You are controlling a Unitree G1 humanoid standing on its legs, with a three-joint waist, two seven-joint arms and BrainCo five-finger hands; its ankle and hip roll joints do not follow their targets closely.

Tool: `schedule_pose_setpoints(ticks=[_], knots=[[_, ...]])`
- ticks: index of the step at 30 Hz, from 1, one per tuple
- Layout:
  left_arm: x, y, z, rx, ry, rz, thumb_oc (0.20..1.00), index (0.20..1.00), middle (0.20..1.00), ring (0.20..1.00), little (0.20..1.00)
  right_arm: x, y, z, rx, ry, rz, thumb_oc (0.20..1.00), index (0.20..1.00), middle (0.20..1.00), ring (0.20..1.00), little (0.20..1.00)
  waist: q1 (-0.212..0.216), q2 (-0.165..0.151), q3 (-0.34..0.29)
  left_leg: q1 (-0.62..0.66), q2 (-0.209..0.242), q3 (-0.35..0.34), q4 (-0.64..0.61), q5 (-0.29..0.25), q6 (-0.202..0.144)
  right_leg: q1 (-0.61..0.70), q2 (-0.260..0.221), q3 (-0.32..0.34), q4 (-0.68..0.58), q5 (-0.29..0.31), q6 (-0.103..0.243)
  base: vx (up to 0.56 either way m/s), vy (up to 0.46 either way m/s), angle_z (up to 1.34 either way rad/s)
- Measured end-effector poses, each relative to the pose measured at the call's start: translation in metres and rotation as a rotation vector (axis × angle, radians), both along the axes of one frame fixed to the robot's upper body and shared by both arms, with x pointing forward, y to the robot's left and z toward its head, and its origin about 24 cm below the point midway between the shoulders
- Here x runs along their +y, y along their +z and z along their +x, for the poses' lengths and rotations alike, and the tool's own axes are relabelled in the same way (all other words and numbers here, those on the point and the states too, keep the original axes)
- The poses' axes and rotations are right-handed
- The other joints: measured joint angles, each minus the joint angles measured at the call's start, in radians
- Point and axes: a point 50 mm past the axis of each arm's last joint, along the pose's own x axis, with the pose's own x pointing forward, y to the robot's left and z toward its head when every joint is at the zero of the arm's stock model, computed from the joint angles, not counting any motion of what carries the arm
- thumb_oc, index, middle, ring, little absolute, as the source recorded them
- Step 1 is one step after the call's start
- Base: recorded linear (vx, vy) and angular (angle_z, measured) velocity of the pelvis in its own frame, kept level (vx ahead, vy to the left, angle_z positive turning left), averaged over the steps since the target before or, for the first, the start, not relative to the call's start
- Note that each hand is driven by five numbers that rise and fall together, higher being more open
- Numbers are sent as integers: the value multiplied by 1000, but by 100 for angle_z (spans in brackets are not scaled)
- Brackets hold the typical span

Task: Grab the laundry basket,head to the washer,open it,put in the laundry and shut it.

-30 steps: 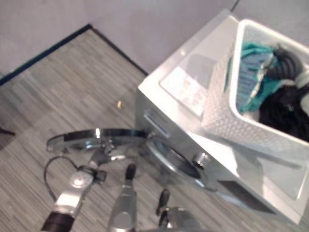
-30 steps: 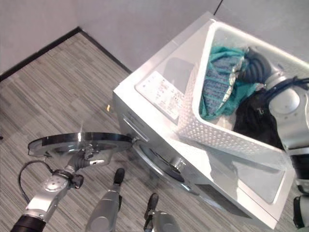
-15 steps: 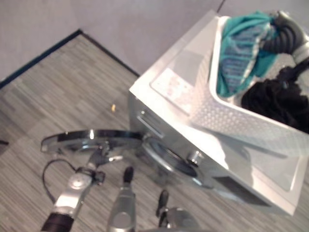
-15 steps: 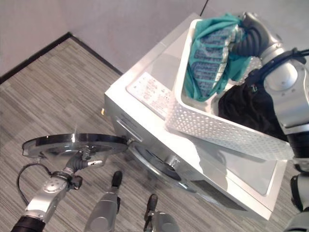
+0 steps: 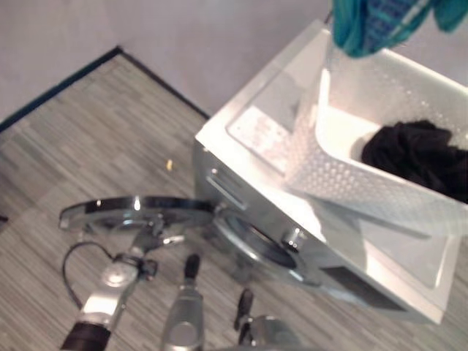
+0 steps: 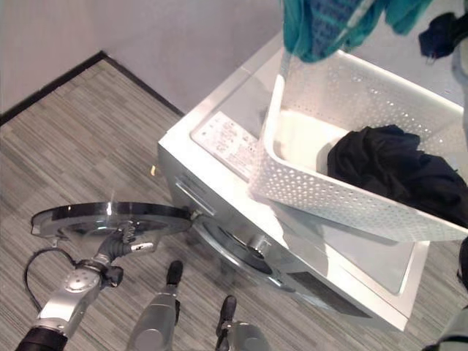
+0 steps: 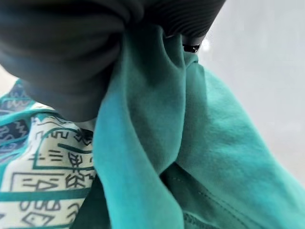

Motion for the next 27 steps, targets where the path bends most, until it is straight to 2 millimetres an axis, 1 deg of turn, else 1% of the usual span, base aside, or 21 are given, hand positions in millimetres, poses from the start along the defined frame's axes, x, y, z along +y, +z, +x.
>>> schedule_pose_setpoints(ticks=[2,8,11,12,13,17,19,21,24,26,27], knots=[[1,-3,-4,14,5,1,1000,1000,1000,1000,1000,1,6,-5,-73,-36,-24,200,200,200,200,200,0,-5,-9,10,0,6,-2,-4,-1,3,-1,4,-5,0,0,15,6,-6],[3,-7,-9,30,16,3,1000,1000,1000,1000,1000,0,7,-7,-147,-96,-34,200,200,200,200,200,0,2,-26,20,-2,13,-2,-6,0,19,-5,7,-7,1,-1,17,9,-2],[4,-5,-7,14,35,4,1000,1000,1000,1000,1000,2,5,-6,-175,-85,-10,200,200,200,200,200,0,14,-45,21,-3,14,-2,-7,1,20,-5,8,-8,1,-1,9,16,-1],[3,-4,-6,0,40,-3,1000,1000,1000,1000,1000,1,6,-6,-209,-75,26,200,200,200,200,200,1,26,-55,23,-3,16,-2,-10,2,21,-6,9,-8,1,0,23,43,-4],[3,-5,-7,6,42,-2,1000,1000,1000,1000,1000,0,6,-8,-225,-82,30,200,200,200,200,200,1,31,-59,25,-4,18,-2,-10,3,21,-8,11,-7,1,0,26,58,-6],[3,-10,-13,26,50,11,1000,1000,1000,1000,1000,-6,-6,-12,-268,-87,88,200,200,200,200,200,-1,33,-65,45,-7,26,-1,-21,10,34,-12,21,-7,0,-1,16,68,-7],[4,-12,-15,37,56,28,1000,1000,1000,1000,1000,-8,-20,-13,-294,-94,122,200,200,200,200,200,-3,35,-68,46,-9,33,16,-40,11,37,-17,28,-3,-2,-3,-7,115,-10],[5,-13,-16,41,55,33,1000,1000,1000,1000,1000,-8,-27,-11,-285,-117,105,200,200,200,200,200,-12,35,-72,44,-16,42,30,-44,19,32,-26,36,1,-1,0,-42,184,-12],[6,-17,-22,61,61,34,1000,1000,1000,1000,1000,-3,-39,-4,-278,-91,156,200,200,200,200,200,-14,40,-75,33,-18,68,104,-92,36,31,-37,62,21,-5,2,-79,159,-26],[6,-19,-25,67,63,33,1000,1000,1000,1000,1000,2,-41,-4,-285,-80,157,200,200,200,200,200,-15,45,-75,25,-18,94,134,-109,47,16,-47,86,39,-5,2,-131,153,-43],[8,-20,-29,77,69,35,1000,1000,1000,1000,1000,6,-45,-1,-285,-74,167,200,200,200,200,200,-24,50,-74,25,-20,127,152,-120,57,-3,-63,103,68,-5,2,-136,107,-57]])
